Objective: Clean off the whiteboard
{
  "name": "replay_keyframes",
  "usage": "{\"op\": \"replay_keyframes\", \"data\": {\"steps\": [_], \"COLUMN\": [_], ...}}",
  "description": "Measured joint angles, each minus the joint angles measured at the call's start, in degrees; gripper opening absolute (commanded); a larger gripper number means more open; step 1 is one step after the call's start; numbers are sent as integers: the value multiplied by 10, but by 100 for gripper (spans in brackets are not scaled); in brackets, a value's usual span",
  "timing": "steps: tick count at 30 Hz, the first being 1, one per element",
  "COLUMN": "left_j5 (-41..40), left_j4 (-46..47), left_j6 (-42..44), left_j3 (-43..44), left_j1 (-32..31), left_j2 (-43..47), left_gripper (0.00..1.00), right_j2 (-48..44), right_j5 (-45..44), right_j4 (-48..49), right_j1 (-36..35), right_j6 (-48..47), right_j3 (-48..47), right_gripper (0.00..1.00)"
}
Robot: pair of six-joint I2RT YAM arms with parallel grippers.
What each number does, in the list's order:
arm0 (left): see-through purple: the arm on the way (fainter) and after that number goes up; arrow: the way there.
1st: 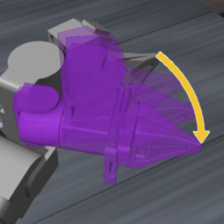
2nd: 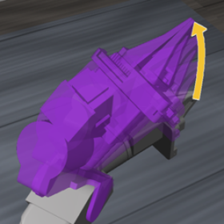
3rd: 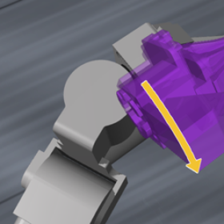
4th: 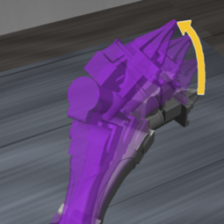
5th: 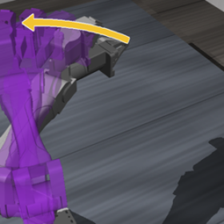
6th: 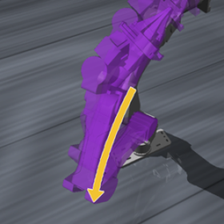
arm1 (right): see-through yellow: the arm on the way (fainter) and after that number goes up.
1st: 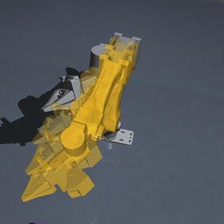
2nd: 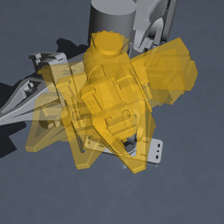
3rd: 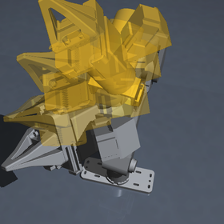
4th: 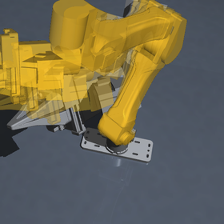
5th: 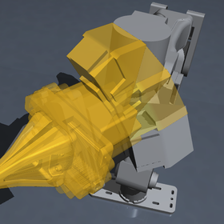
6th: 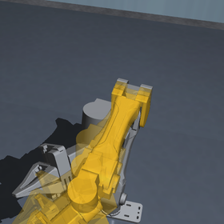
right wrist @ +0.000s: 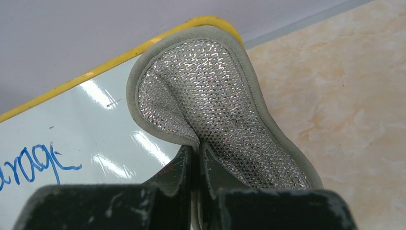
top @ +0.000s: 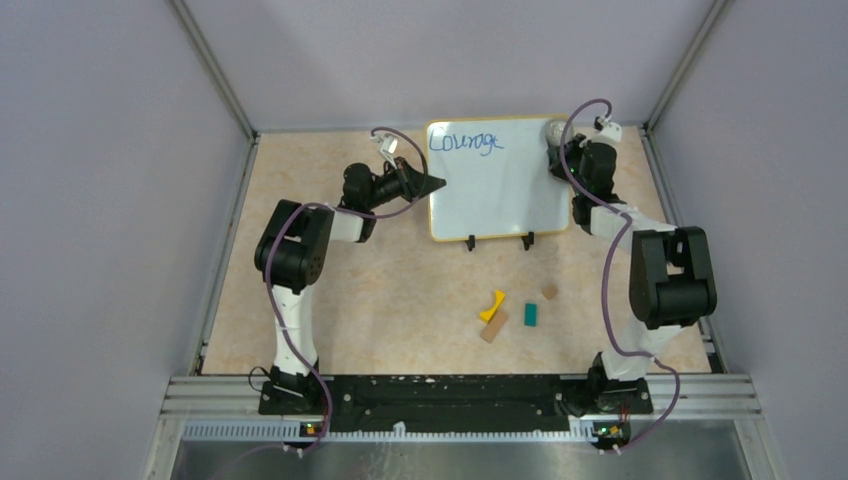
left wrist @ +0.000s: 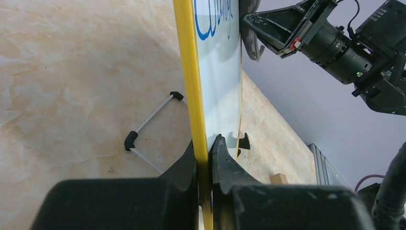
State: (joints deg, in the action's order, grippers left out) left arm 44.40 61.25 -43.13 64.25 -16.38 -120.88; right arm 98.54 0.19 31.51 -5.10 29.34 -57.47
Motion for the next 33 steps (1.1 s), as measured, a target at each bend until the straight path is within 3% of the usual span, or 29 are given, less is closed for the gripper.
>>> {"op": "replay_keyframes", "data": {"steps": [6, 26, 33], "left_j5": [-3, -12, -12], "left_j4": [-1, -17, -18], "left_j6": [0, 0, 0], "left_j3": [-4, -8, -9], "left_j1": [0, 2, 2], "left_j2": [2, 4, 4], "left_gripper": [0, 0, 0], "right_j2": [5, 90, 105], "right_j5": [-19, -62, -55], "right_j4": [-5, -23, -26], "right_j1": [-26, -236, -257], "right_j6": [-11, -43, -38], "right_j3": [-12, -152, -172], "right_gripper": [0, 0, 0]}}
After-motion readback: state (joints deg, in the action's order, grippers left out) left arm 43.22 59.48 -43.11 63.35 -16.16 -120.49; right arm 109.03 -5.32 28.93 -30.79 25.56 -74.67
